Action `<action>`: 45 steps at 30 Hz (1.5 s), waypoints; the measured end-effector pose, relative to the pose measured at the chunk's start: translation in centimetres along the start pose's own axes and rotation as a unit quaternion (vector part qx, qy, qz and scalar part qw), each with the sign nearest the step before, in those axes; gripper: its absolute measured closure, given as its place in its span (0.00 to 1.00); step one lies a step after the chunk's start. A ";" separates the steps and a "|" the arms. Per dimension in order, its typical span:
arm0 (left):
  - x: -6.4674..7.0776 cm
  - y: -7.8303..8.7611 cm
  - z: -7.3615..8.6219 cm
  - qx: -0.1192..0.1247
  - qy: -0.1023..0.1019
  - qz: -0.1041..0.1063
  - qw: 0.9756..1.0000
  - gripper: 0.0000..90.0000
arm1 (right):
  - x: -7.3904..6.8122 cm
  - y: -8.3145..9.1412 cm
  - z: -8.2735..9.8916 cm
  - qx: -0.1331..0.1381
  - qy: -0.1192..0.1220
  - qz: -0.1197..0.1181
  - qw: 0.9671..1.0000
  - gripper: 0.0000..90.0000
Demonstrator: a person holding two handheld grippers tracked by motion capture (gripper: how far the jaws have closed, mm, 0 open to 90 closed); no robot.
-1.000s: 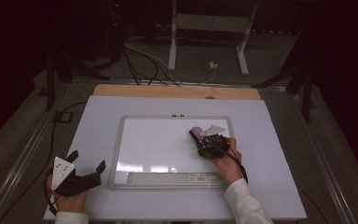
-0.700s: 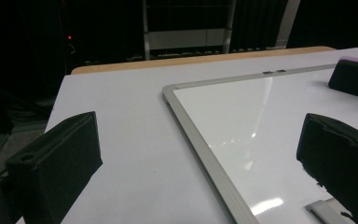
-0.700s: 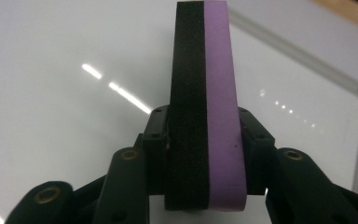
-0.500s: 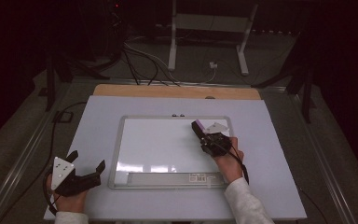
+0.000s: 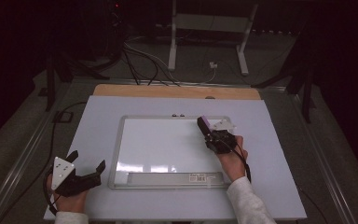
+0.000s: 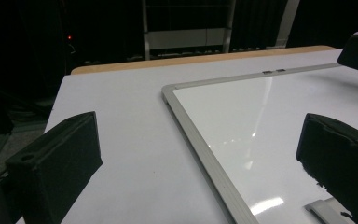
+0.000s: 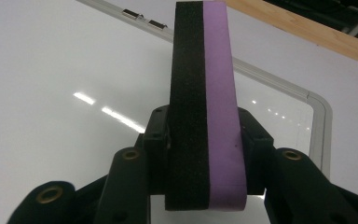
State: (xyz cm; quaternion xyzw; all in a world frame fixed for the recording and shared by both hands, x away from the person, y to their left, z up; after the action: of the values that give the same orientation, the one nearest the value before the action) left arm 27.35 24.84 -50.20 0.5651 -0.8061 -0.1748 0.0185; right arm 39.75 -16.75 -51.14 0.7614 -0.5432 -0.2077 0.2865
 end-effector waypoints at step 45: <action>0.0 -0.1 0.1 -0.003 -0.001 0.000 1.000 0.01 | 3.4 -0.8 -0.3 0.010 -0.072 0.054 0.996 0.71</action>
State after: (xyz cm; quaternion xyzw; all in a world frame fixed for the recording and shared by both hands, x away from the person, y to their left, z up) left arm 27.40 24.85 -50.29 0.5649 -0.8057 -0.1773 0.0194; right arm 41.56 -19.68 -51.43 0.7171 -0.6044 -0.2406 0.2502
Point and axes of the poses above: each handheld gripper's, and its own axes: y roughly backward along the jaws, z roughly out of its underside, x roughly to its right, the point moved 6 cm from there along -y, roughly forward along the jaws, and after that the axes turned 11 degrees about -y, right-handed, at the moved point
